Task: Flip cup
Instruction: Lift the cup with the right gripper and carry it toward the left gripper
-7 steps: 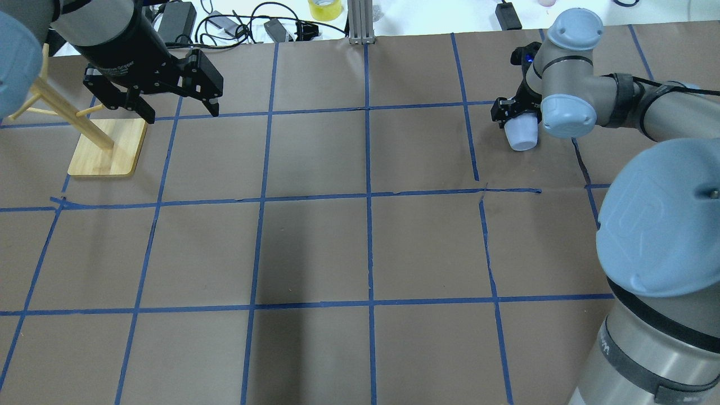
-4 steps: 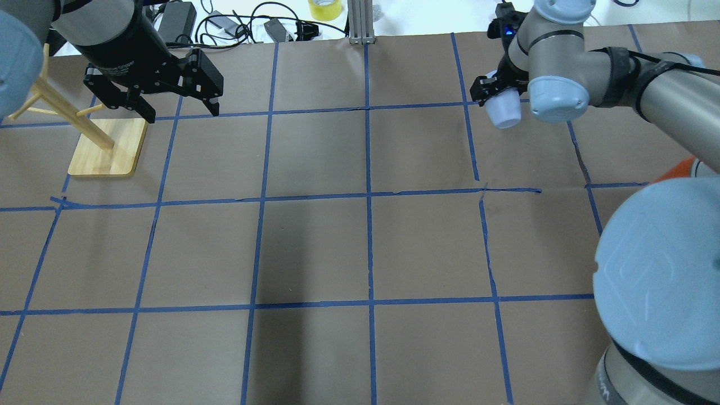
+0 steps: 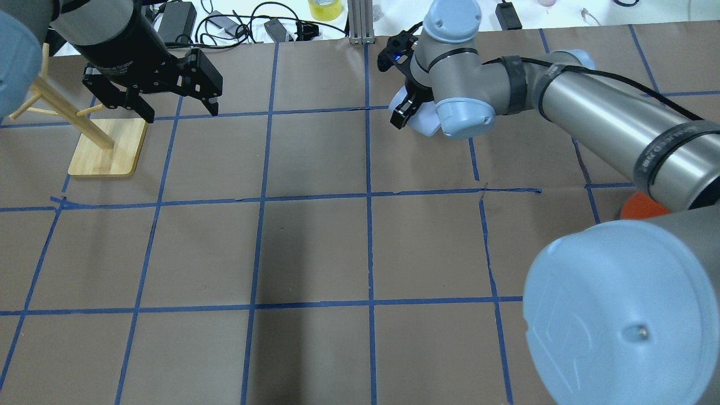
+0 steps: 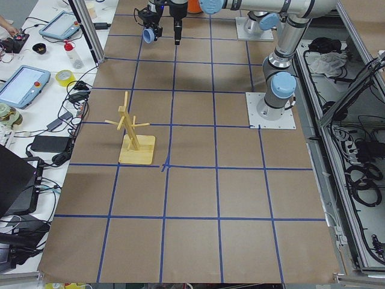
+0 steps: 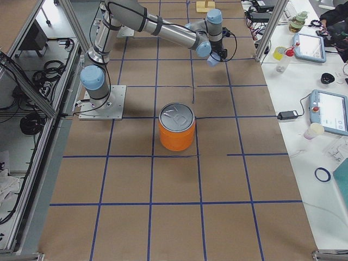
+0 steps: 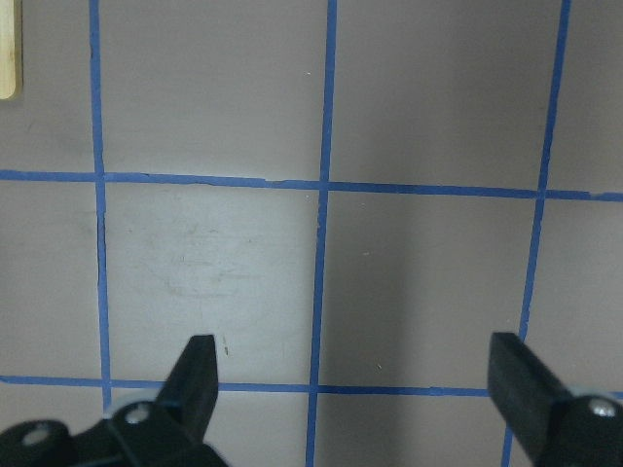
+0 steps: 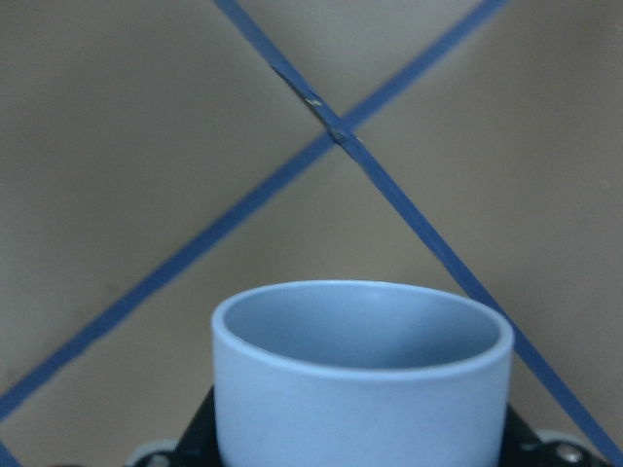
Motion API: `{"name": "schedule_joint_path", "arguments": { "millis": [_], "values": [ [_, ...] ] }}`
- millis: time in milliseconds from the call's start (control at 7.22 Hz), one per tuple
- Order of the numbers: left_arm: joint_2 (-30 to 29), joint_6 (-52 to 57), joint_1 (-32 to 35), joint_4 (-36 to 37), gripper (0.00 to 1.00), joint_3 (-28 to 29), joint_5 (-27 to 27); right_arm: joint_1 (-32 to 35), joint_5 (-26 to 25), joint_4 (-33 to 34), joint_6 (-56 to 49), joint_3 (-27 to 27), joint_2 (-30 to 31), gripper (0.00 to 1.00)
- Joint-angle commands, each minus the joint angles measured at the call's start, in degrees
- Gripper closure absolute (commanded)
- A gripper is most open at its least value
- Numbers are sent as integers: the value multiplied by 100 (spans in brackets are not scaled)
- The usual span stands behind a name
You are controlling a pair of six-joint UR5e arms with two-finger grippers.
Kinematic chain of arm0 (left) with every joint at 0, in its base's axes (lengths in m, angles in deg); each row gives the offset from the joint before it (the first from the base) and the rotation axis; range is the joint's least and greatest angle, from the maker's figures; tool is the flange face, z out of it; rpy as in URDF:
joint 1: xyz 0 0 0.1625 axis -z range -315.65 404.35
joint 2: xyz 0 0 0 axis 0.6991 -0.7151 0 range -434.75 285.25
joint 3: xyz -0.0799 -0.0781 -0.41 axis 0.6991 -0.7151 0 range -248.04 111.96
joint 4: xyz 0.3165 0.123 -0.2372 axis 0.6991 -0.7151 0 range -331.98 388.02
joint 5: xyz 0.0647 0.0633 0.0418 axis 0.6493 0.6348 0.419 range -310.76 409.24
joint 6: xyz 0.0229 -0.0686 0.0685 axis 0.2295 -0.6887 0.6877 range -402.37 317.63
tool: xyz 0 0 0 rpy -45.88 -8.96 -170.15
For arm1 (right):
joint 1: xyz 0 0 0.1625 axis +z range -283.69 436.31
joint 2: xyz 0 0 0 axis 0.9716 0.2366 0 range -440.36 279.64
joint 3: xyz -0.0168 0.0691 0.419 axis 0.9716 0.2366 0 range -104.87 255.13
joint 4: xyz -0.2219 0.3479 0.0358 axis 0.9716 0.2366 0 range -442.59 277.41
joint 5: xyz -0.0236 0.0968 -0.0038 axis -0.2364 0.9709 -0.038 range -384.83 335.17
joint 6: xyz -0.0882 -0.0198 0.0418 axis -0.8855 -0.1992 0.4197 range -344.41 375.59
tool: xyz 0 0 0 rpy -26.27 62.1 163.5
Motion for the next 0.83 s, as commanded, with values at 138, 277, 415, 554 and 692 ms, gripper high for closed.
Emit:
{"name": "schedule_joint_path", "arguments": {
  "millis": [138,277,415,554,692],
  "values": [
    [1,-4,-4,-6,0,3,8,1014,23,240,-551,129,-296,78],
    [1,-4,-4,-6,0,3,8,1198,23,266,-1146,146,-340,78],
    [1,-4,-4,-6,0,3,8,1287,84,266,-1891,120,-341,79],
    [1,5,-4,-6,0,3,8,1314,172,266,-2491,51,-350,78],
    [1,5,-4,-6,0,-5,8,1332,182,275,-2549,-46,-350,78]
  ]
}}
